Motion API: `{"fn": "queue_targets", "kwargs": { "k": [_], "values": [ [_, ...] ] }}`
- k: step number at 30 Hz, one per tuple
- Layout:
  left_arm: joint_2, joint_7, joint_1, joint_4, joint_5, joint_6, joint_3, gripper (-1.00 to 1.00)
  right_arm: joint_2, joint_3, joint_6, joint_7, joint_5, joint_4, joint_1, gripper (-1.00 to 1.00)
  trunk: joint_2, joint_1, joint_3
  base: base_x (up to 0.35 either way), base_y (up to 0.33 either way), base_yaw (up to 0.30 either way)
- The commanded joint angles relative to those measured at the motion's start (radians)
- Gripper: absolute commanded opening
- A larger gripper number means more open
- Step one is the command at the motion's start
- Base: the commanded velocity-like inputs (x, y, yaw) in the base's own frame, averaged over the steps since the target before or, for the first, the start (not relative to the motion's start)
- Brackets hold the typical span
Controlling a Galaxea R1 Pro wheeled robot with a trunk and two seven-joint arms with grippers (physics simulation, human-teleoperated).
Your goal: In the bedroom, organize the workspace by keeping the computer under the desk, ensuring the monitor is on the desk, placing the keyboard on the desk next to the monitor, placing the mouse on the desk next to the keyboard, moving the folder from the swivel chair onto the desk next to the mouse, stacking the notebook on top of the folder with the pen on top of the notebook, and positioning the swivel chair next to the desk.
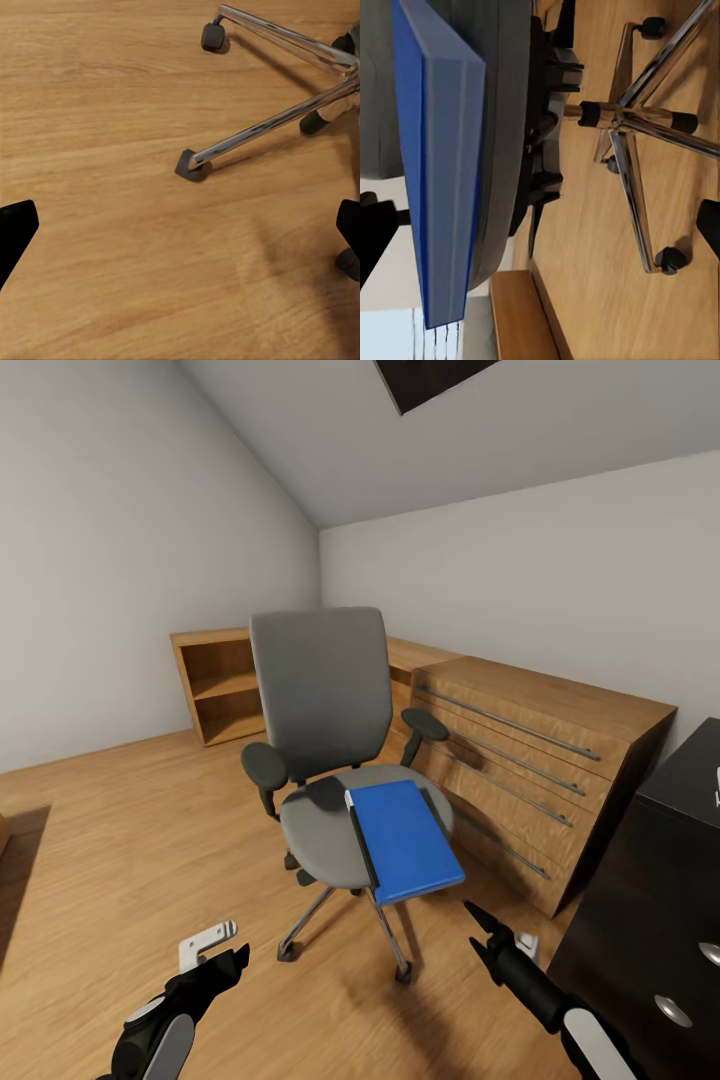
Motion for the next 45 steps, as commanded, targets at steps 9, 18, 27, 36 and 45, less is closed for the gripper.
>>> {"fn": "queue_targets", "kwargs": {
  "k": [9, 18, 27, 36, 45],
  "values": [
    [0.001, 0.009, -0.001, -0.001, 0.009, -0.002, -0.002, 1.00, 0.002, -0.006, 0.009, 0.001, -0.006, 0.006, 0.000, 1.00, 0.000, 0.000, -0.001, 0.016, 0.013, 0.000],
    [0.001, 0.008, -0.001, 0.000, 0.010, -0.002, -0.003, 1.00, 0.002, -0.004, 0.007, 0.001, -0.004, 0.006, 0.000, 1.00, 0.000, 0.000, -0.001, 0.119, 0.112, 0.000],
    [0.001, 0.009, 0.000, 0.000, 0.010, -0.001, -0.003, 1.00, 0.002, -0.003, 0.007, 0.000, -0.003, 0.007, 0.000, 1.00, 0.000, 0.000, -0.001, 0.016, 0.015, 0.000],
    [0.001, 0.008, -0.001, 0.000, 0.010, 0.000, -0.003, 1.00, 0.002, -0.003, 0.007, 0.001, -0.003, 0.006, 0.000, 1.00, 0.000, 0.000, -0.001, 0.002, 0.001, 0.000],
    [-0.001, 0.007, 0.000, 0.000, 0.011, -0.002, -0.004, 1.00, 0.002, -0.003, 0.007, 0.001, -0.003, 0.006, 0.000, 1.00, 0.035, -0.019, 0.015, 0.000, 0.000, 0.000]
  ]
}}
